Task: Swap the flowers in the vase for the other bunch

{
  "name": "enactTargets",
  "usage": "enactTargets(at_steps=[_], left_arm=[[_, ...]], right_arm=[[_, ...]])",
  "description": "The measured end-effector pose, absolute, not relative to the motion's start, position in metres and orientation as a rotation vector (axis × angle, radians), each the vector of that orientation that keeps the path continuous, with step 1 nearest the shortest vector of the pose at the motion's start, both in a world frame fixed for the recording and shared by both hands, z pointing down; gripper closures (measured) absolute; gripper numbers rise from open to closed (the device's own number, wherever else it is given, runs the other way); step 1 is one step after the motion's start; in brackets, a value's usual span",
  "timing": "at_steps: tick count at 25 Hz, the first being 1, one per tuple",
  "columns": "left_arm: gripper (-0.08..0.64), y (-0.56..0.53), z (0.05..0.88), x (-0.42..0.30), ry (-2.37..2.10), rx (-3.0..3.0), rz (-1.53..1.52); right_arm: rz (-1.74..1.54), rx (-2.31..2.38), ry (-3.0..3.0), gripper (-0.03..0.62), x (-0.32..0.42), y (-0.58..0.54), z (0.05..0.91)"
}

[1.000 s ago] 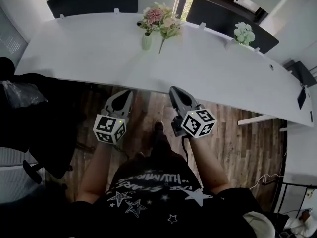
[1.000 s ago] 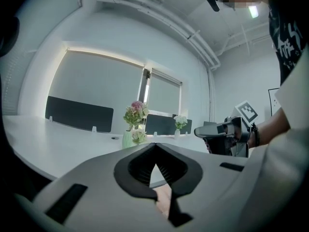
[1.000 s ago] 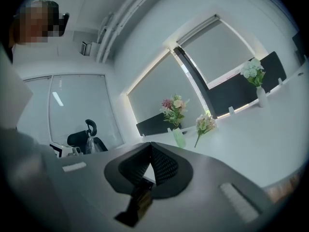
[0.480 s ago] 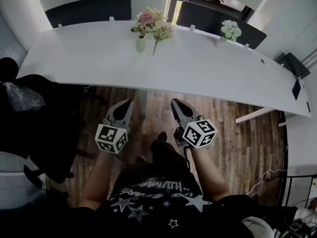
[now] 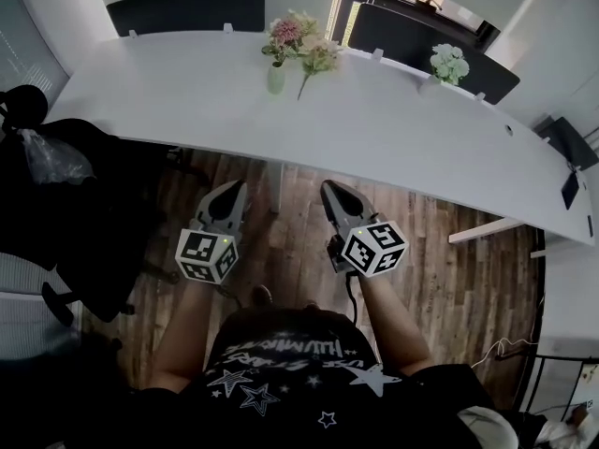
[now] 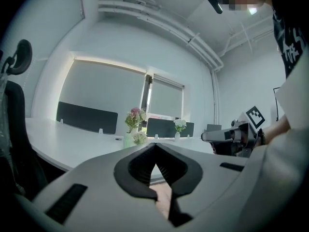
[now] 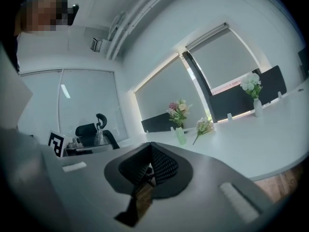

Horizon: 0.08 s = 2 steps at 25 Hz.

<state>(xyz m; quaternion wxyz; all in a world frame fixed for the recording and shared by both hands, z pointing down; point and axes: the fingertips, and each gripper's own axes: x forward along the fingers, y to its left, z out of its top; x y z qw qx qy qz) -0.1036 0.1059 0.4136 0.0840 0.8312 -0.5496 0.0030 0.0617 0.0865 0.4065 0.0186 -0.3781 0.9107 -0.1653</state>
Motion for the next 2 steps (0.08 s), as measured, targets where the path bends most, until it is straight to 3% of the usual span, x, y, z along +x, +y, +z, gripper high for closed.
enactTargets(at_steps=[2], left_arm=[[0.552,0.1069,0.4112,-0.1002,-1.661,2.46,0.005]], right_arm=[[-0.483,-1.148,2.867,0.591,0.0641,0.0878,0.4017]])
